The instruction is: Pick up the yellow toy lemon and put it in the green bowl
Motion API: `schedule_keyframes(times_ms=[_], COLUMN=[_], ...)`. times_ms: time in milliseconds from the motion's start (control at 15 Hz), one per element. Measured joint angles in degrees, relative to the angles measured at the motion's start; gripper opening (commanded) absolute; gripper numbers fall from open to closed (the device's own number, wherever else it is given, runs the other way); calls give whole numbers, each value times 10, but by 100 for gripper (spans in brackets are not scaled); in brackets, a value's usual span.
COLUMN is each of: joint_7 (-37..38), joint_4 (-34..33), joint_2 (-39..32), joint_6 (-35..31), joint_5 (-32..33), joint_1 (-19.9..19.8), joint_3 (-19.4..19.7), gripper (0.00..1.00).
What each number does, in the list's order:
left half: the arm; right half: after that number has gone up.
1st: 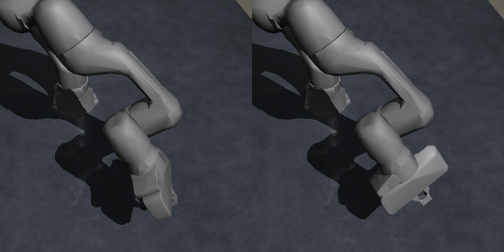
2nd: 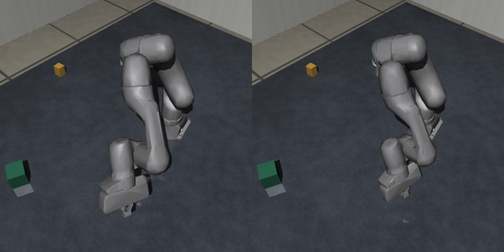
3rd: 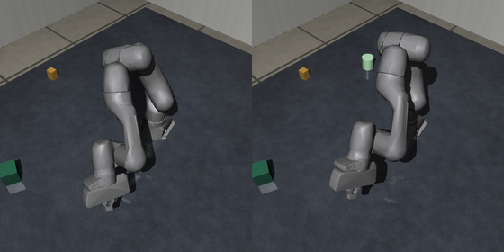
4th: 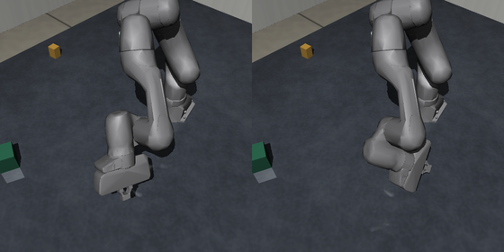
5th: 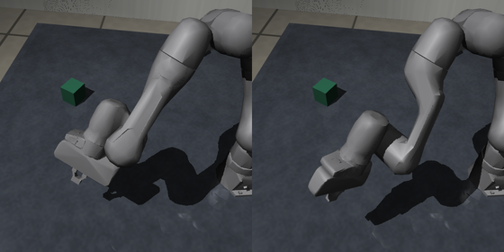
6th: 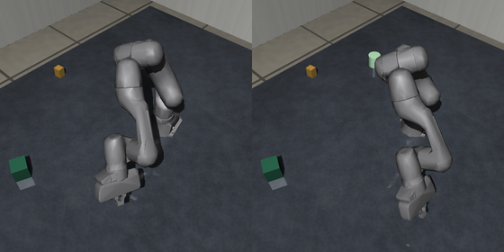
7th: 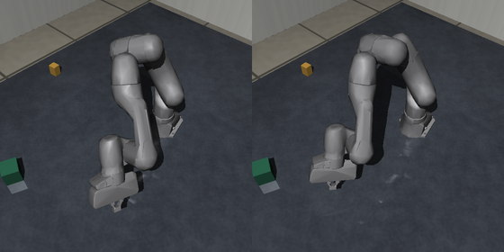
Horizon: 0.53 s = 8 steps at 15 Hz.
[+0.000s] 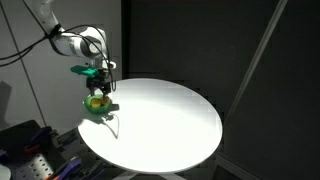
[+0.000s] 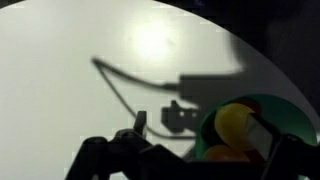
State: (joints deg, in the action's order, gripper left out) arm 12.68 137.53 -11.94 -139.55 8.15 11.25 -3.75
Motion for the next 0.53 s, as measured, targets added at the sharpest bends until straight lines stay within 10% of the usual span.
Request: schedule_keyframes(times_ms=[533], joint_7=[0], joint_4=[52], joint_2=[83], joint_6=[3], joint_5=[-25], joint_1=[-17], joint_3=[0], gripper=[100])
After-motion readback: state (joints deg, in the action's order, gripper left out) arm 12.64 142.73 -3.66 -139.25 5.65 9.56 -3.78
